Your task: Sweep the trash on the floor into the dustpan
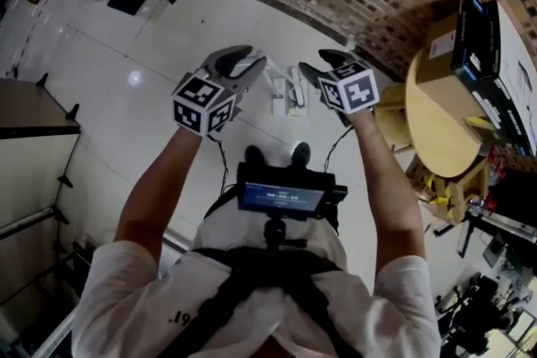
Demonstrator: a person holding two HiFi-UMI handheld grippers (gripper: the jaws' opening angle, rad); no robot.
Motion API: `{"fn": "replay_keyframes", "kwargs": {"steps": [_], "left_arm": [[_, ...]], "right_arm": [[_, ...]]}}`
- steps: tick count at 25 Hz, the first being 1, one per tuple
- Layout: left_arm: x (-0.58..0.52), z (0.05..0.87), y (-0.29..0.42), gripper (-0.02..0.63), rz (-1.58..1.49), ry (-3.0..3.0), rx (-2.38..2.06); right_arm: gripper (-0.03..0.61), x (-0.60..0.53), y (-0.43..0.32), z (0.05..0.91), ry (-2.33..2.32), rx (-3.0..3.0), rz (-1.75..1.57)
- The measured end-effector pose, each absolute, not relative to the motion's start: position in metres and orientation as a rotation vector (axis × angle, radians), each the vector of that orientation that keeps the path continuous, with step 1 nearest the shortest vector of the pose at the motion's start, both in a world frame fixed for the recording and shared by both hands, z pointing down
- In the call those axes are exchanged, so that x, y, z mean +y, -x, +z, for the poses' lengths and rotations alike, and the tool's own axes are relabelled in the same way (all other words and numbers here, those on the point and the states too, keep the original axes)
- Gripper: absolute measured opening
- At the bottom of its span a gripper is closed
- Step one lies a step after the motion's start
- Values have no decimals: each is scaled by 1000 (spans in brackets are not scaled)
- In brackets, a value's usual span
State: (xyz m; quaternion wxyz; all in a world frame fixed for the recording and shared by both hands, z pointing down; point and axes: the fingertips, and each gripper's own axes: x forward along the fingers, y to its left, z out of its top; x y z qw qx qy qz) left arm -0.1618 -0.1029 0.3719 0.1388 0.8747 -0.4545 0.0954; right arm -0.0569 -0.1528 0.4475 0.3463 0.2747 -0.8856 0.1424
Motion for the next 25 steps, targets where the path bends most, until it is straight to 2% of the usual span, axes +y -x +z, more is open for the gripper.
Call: {"fn": "replay_keyframes", "kwargs": {"steps": [3, 6, 8, 9, 14, 25], "left_arm": [[-103, 359, 136, 107, 223, -2555, -1301], [-102, 350, 116, 40, 172, -2548, -1302], [-99, 344, 103, 33, 149, -2549, -1291], [-98, 342, 96, 6, 140, -2550, -1287], [-88, 339, 61, 0, 116, -2519, -1311], [-45, 349, -35, 0, 69, -2382, -1442]], "right_arm": [[218, -154, 44, 442, -789, -2313, 401], [140, -155, 31, 428, -858, -2365, 459], [106, -157, 22, 418, -887, -2400, 487], [93, -156, 18, 414, -893, -2416, 491], [29, -144, -7, 399, -844, -2482, 466], [9, -98, -97, 409, -650, -2534, 494]]}}
